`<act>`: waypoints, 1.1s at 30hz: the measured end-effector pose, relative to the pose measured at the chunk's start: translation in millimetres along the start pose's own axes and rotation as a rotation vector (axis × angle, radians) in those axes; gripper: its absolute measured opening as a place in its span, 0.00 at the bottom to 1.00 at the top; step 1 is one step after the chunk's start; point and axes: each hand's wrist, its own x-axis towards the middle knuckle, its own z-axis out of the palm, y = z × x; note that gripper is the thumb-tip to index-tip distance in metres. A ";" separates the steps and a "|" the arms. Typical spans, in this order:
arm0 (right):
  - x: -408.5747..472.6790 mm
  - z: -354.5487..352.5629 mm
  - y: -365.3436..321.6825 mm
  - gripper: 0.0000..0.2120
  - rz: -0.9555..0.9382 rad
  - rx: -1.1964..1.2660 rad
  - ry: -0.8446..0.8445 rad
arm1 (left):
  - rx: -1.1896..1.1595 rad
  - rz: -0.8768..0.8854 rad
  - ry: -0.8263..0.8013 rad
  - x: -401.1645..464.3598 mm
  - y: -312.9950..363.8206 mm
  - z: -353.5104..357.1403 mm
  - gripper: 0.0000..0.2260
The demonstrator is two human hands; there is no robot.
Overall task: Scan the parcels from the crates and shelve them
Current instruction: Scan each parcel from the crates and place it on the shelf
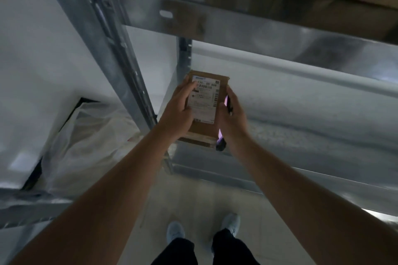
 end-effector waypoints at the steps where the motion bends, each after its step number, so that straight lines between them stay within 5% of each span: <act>1: 5.0 3.1 0.6 0.22 0.010 0.015 0.000 | -0.002 0.019 0.004 5.9 -3.8 -0.4 0.27; 21: 61.9 25.2 14.0 0.25 0.067 0.083 -0.043 | 0.340 -0.005 0.154 58.3 -28.7 17.5 0.22; 33: 29.7 -24.8 -3.0 0.22 -0.034 -0.069 0.056 | 0.541 0.150 0.094 45.0 16.6 15.2 0.22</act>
